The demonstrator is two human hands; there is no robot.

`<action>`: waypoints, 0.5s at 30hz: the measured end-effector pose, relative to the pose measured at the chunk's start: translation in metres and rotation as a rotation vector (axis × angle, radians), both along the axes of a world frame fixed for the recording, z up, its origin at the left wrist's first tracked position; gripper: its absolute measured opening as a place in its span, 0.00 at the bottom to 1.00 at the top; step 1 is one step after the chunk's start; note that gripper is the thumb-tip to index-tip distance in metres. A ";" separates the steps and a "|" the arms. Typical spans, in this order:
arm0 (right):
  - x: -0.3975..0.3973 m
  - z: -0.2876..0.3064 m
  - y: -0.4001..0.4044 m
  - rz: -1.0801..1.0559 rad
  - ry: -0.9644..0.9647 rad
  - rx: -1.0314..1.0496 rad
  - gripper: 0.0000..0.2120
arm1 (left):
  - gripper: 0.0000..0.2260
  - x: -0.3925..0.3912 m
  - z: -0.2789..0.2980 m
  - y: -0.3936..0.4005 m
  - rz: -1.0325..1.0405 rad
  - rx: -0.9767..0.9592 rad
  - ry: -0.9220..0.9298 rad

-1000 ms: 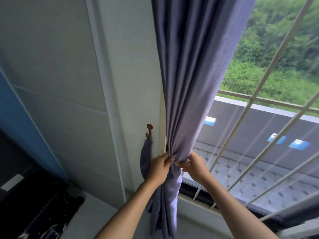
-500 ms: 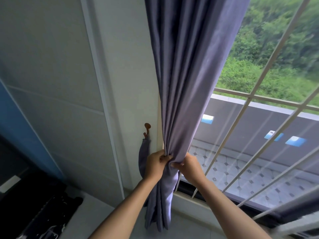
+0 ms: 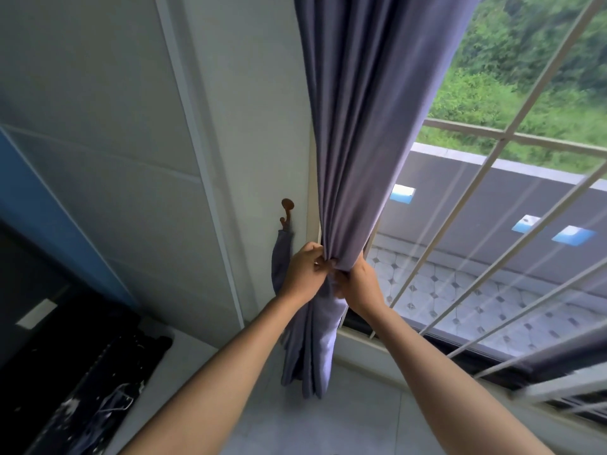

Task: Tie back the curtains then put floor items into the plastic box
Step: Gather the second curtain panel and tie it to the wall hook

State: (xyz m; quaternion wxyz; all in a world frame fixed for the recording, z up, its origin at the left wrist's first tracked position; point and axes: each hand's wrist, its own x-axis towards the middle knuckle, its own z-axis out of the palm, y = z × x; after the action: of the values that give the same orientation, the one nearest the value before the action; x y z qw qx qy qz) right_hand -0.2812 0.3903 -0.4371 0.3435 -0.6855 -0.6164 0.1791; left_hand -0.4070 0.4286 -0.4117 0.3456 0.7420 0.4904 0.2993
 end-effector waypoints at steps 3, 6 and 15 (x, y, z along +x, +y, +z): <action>0.004 0.007 0.003 -0.041 0.014 -0.068 0.06 | 0.08 0.000 0.000 -0.002 -0.016 0.013 0.020; 0.005 0.013 0.005 -0.054 0.156 -0.199 0.09 | 0.08 0.002 -0.004 -0.003 0.000 0.014 0.016; 0.008 0.016 0.011 -0.116 0.333 -0.314 0.03 | 0.08 -0.003 -0.002 0.001 0.054 0.007 -0.106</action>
State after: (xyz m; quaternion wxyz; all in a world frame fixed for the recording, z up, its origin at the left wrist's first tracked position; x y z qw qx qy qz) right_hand -0.2729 0.4018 -0.4207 0.3392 -0.7258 -0.4756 0.3633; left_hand -0.4101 0.4292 -0.4140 0.3604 0.7128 0.4900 0.3492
